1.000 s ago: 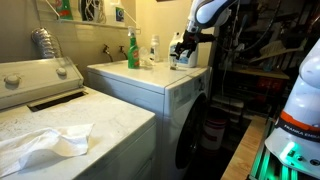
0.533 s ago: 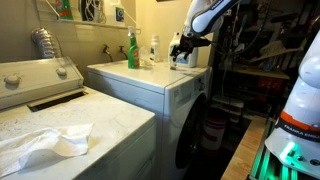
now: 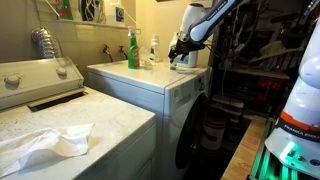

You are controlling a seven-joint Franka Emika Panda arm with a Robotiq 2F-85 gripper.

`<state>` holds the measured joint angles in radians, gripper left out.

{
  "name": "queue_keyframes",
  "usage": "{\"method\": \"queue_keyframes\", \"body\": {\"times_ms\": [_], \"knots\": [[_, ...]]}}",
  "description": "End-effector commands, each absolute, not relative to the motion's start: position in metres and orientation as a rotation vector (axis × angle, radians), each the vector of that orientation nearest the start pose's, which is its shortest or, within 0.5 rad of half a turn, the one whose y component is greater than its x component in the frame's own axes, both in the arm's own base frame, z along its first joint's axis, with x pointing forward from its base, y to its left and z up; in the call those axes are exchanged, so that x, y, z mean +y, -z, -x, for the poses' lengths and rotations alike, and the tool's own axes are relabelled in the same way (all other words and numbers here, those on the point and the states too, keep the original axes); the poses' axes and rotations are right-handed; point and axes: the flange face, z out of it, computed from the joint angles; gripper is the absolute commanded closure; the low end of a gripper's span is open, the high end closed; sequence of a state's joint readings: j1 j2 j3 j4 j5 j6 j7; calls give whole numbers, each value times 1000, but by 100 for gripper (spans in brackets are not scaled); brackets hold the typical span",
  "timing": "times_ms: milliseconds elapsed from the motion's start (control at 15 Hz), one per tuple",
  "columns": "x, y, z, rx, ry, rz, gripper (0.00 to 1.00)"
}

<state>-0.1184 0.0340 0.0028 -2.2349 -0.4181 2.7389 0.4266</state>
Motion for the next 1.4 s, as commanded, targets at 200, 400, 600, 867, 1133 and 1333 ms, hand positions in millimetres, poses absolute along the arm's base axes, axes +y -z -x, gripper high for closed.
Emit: {"method": "queue_keyframes", "body": {"times_ms": [200,400,600,867,1133,1333], "knots": [[-45,-386,-576,312,905,3199,0],[-42,-384,-579,320,946,3184,0],[-41,-383,-580,349,965,3181,0],[-44,-382,-580,400,987,3173,2],[-44,-382,-580,424,1004,3169,37],[-43,-381,-580,429,1016,3173,61]]}}
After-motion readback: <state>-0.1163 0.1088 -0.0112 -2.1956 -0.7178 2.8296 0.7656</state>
